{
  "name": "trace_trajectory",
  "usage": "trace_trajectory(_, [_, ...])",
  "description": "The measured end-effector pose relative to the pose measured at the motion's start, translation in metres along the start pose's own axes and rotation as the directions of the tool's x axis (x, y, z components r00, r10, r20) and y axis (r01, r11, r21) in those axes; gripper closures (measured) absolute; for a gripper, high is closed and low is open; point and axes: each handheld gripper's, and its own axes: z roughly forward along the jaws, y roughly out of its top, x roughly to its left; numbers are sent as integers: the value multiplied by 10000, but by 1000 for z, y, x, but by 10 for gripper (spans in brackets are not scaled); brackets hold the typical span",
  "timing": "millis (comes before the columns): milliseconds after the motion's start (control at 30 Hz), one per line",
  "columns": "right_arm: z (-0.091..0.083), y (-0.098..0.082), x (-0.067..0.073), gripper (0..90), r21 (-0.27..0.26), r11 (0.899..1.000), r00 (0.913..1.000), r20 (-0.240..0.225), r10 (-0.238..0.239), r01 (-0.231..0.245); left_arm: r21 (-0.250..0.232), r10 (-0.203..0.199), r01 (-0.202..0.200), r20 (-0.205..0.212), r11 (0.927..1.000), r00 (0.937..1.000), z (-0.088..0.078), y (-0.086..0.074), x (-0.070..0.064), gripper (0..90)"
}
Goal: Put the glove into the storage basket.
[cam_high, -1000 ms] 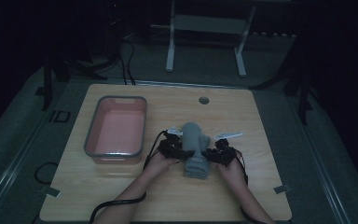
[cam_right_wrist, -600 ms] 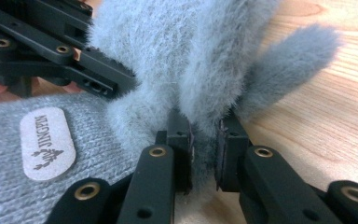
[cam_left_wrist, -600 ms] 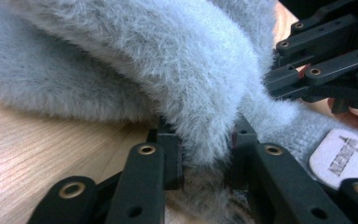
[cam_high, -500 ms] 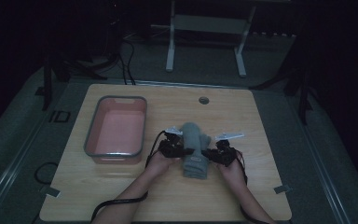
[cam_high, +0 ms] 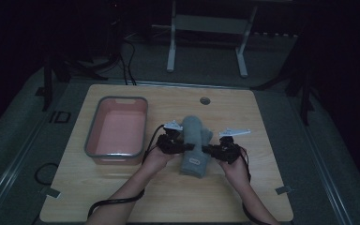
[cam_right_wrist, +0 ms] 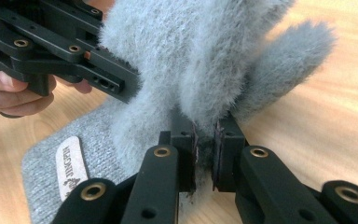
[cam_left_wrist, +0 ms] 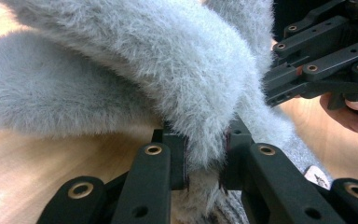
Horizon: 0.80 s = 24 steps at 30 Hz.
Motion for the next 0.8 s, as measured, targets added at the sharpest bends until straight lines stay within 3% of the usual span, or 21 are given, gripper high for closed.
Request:
trace_trajectory(267, [-17, 27, 14, 821, -610, 9978, 9996, -52, -262, 258, -228, 528, -528, -10, 9983, 9986, -28, 27, -5, 780])
trace_trajectory(467, [-19, 45, 22, 821, -809, 9961, 9992, -162, -366, 352, -209, 803, -807, -184, 9965, 9966, -45, 39, -2, 780])
trace_trajectory(800, [-8, 73, 39, 823, -932, 9936, 9974, -290, -665, 636, -456, 697, -719, -492, 9964, 9964, -77, 44, 9, 779])
